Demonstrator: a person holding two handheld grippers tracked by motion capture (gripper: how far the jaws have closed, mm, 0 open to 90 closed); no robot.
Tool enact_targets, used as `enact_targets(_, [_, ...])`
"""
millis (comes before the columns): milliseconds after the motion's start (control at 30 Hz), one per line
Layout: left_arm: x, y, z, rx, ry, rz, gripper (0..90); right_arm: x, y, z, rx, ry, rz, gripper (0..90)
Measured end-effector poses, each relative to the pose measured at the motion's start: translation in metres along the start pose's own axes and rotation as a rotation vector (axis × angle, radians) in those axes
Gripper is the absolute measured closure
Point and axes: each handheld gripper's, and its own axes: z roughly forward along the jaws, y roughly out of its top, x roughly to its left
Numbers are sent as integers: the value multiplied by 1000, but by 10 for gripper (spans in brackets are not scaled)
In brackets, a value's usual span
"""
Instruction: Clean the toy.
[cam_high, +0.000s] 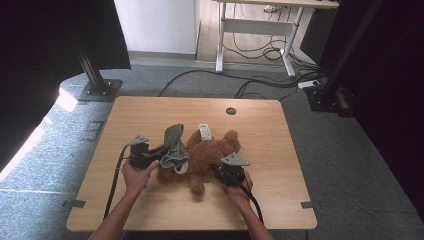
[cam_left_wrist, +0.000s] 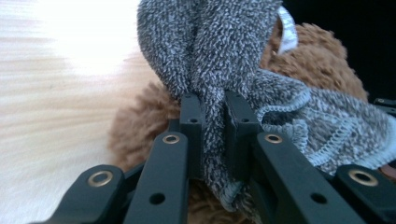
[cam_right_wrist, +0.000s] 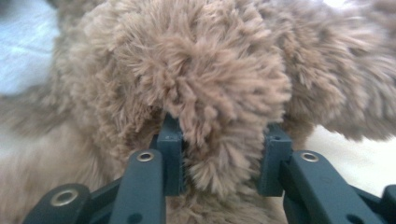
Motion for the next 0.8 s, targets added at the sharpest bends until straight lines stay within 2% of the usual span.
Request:
enact_targets(33, [0,0,0,0,0,0,793,0,0,0,0,0,0,628])
enact_targets(67, [0,3,4,0,5,-1,793,-7,2,4,-20,-27,6,637])
enact_targets(100, [-1,10,13,3,10,-2,792,-10,3,6,-28,-41,8,640])
enact_targets(167, [-3,15,21,6,18,4,792,-17,4,9,-43,-65,16,642])
enact_targets(233, [-7,18,25,7,23,12,792,-22,2,8,-55,-71,23,642])
enact_targets(333, [-9,16,23,8,22,37,793,-22,-1,5,-63,-54,19,644])
enact_targets(400, [-11,11,17,4,7,43,793,-19,-8,-4,-62,-14,-11,644])
enact_targets(433, [-13,0,9,-8,-7,56,794,-19,-10,-9,-55,10,-19,643])
enact_targets(467, [-13,0,9,-8,-7,56,794,-19,-10,-9,-55,10,-19,643])
enact_targets(500, [-16,-10,-1,-17,-25,60,794,-18,-15,-17,-36,66,-24,637])
enact_targets(533, [-16,-10,-1,-17,-25,60,794,-18,-15,-17,-36,66,-24,637])
enact_targets(567, [-20,-20,-10,-24,-42,62,795,-16,-20,-26,-14,112,-34,628])
enact_targets(600, [-20,-20,-10,-24,-42,62,794,-16,-20,-26,-14,112,-34,628])
enact_targets(633, [-24,-29,-19,-28,-50,74,795,-13,-25,-34,2,155,-48,615])
enact_targets(733, [-26,-36,-25,-26,-55,75,795,-8,-33,-44,-4,183,-70,532])
enact_targets(800, [-27,-44,-28,-28,-63,64,796,-10,-34,-49,-11,205,-35,452])
